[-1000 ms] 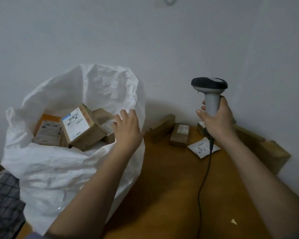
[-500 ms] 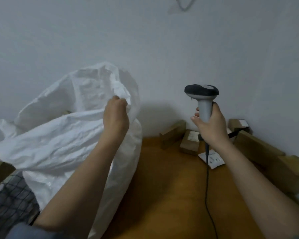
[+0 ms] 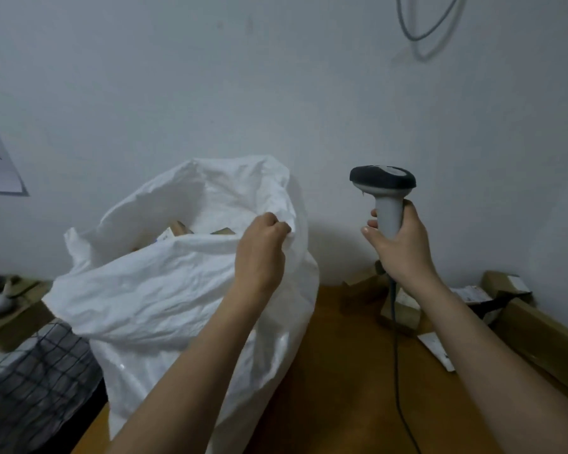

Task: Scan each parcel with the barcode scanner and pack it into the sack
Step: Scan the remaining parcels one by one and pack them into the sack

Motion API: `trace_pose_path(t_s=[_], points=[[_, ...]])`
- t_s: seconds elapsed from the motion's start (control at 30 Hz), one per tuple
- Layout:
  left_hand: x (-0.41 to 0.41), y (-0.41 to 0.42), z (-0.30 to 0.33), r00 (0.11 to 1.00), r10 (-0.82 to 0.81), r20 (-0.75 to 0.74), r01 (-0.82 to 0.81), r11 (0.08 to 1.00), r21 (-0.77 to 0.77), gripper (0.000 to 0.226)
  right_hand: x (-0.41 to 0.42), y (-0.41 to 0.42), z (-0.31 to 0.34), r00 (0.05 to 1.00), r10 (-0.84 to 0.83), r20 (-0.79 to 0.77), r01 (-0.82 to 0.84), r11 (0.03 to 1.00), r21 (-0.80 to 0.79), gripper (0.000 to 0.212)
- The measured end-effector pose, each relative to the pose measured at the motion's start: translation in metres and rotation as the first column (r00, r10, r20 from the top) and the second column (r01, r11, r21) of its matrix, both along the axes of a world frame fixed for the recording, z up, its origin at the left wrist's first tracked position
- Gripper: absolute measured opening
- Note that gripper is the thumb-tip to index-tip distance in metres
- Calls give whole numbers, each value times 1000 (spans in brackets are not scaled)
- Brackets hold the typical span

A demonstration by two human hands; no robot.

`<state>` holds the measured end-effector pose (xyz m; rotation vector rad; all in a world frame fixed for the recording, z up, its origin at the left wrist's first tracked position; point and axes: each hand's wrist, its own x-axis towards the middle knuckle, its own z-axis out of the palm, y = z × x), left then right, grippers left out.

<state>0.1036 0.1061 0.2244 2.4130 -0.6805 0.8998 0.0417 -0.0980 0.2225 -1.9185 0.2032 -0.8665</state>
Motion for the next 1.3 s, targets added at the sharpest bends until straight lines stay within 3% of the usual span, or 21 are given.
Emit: trace_pose_path(t_s=[0.17, 0.27, 0.4, 0.53, 0.6, 0.67, 0.73, 0.83, 0.9, 0.97, 1.0, 1.07, 1.13, 1.2, 1.3], points=[[1, 13, -23, 997, -77, -9, 77, 996, 45, 33, 22, 21, -21, 989, 104, -108, -100, 994, 42, 40], [-4, 18, -27, 994, -105, -10, 105, 992, 62, 53, 33, 34, -37, 977, 163, -139, -149, 983, 104, 34], [-7, 28, -40, 985, -79, -152, 90, 994, 65, 70, 45, 50, -57, 956, 248, -159, -201, 943, 265, 32], [-15, 32, -51, 971, 93, -221, -26, 958, 286, 87, 53, 53, -67, 969, 205, -140, -160, 947, 279, 30], [-19, 35, -55, 946, 182, -268, -63, 915, 399, 83, 57, 52, -70, 977, 170, -132, -124, 945, 302, 33], [-23, 38, -57, 955, 182, -233, -68, 902, 427, 51, 60, 51, -71, 978, 156, -136, -104, 940, 326, 39], [-28, 41, -59, 985, 68, -157, 4, 908, 418, 32, 64, 51, -70, 976, 165, -142, -103, 924, 368, 55], [-40, 37, -54, 990, -86, -109, 129, 861, 492, 30, 74, 54, -71, 959, 203, -199, -113, 915, 386, 74], [-48, 36, -53, 996, -88, 10, 65, 807, 587, 25, 81, 57, -76, 937, 227, -267, -128, 931, 341, 67], [-54, 39, -55, 991, 39, 125, -108, 780, 617, 36, 88, 57, -80, 926, 224, -302, -128, 943, 307, 57], [-58, 41, -53, 973, 201, 115, -229, 754, 616, 51, 90, 54, -80, 928, 221, -299, -128, 945, 301, 53], [-68, 48, -45, 867, 497, 42, -404, 650, 644, 63, 92, 51, -78, 937, 213, -275, -125, 944, 305, 49], [-73, 55, -39, 802, 592, -81, -408, 640, 651, 35, 90, 52, -72, 942, 213, -260, -125, 940, 316, 46], [-73, 61, -27, 801, 589, -104, -428, 686, 589, 21, 88, 54, -50, 963, 213, -165, -146, 927, 346, 46], [-68, 62, 11, 899, 437, 40, -432, 867, 247, 22, 88, 51, 20, 963, 171, 210, -248, 870, 426, 57]])
